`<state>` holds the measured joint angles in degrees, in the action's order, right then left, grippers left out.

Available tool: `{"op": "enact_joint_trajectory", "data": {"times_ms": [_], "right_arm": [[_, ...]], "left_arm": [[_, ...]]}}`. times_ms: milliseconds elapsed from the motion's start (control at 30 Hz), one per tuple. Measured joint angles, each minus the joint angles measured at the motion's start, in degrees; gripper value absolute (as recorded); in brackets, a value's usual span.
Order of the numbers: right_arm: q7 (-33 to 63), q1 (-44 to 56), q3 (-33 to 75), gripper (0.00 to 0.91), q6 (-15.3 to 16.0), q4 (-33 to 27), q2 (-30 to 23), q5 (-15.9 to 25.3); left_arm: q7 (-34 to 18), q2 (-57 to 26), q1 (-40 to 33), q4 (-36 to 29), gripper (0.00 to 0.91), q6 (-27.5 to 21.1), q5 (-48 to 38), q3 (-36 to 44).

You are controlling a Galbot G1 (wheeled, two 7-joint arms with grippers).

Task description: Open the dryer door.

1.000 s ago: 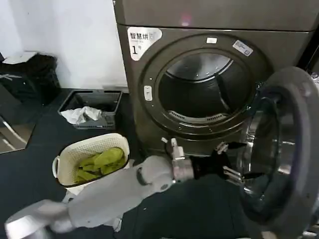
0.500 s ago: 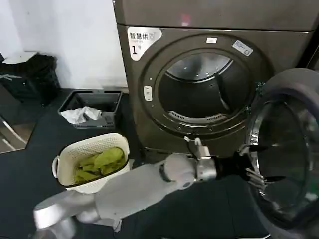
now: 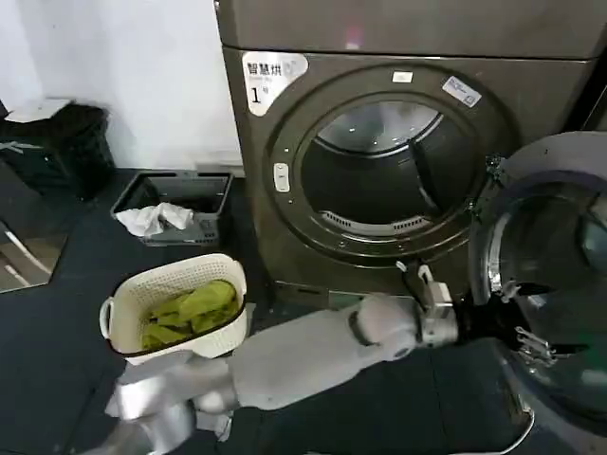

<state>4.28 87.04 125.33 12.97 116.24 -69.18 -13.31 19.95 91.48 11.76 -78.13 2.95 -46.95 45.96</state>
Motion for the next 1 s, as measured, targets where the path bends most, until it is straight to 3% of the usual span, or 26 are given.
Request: {"op": "enact_joint_trajectory", "data": {"times_ms": [467,1000], "right_arm": [[-0.16,0.0,0.13,0.907,0.03,0.0,0.44,-0.11],[-0.24,-0.08,0.35,0.907,0.41,-0.34,1.52,0.03]], "left_arm": [[-0.07,0.71,-0.77,6.08,0.907,0.7,1.17,-0.24],[-0.41,0.72,-1.17,5.03,0.907,0.47,0.69,-1.1]]}}
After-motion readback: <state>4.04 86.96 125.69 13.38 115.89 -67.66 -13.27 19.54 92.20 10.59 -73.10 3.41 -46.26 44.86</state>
